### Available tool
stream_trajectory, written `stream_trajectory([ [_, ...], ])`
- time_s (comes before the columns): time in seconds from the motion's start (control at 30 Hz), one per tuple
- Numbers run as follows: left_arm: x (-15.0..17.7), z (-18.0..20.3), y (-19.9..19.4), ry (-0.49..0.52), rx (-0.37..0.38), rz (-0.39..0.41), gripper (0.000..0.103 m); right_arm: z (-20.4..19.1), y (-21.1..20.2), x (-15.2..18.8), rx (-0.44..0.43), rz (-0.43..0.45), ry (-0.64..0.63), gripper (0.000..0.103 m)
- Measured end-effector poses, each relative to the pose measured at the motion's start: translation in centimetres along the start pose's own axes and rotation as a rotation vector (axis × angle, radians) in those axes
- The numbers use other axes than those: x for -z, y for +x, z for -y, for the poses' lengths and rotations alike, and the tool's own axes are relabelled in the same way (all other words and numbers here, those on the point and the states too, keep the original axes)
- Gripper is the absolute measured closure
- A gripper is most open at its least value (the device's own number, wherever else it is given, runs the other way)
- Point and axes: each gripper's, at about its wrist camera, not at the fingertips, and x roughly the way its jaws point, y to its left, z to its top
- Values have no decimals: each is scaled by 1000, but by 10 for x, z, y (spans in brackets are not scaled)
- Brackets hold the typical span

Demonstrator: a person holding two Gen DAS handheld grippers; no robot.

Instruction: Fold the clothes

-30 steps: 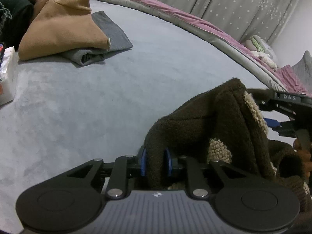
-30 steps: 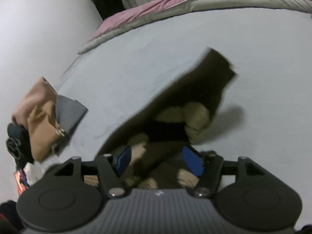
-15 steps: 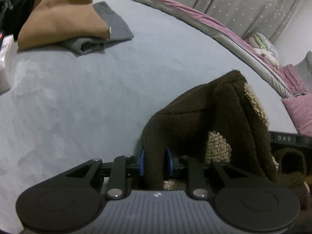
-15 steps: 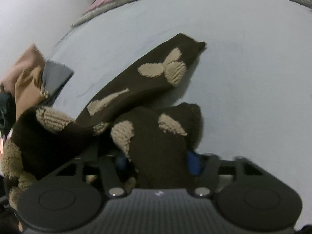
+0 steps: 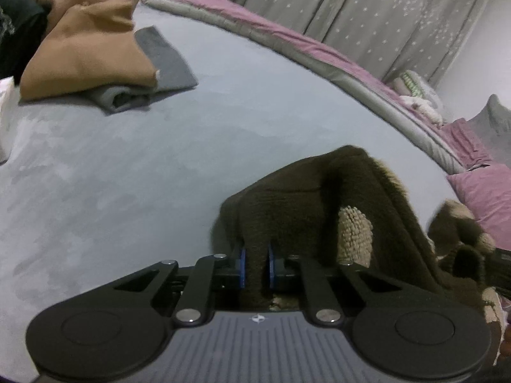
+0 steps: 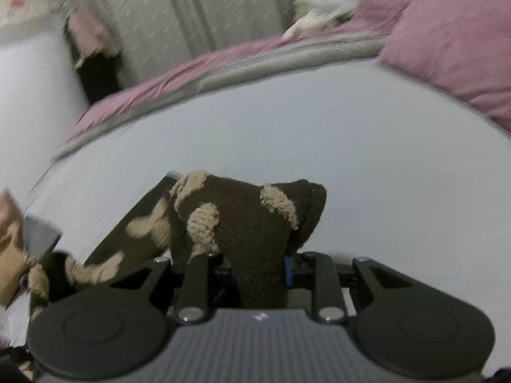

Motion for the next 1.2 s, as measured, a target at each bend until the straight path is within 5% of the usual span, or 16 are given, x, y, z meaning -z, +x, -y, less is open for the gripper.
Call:
stream_trajectory([
  [0.2,3,26,-3,42,21,36,93,58,-56,-9,140,174,22,84],
  [0.63,9,45,-7,98,20,27,93,180,-70,33,230,145,247,84],
  [0.9,16,64,-19,87,181,-81,93,242,-108,13,302,254,321,85],
  [1.2,47,88,-19,184,262,-261,96,300,-117,25,373,175,353,85],
])
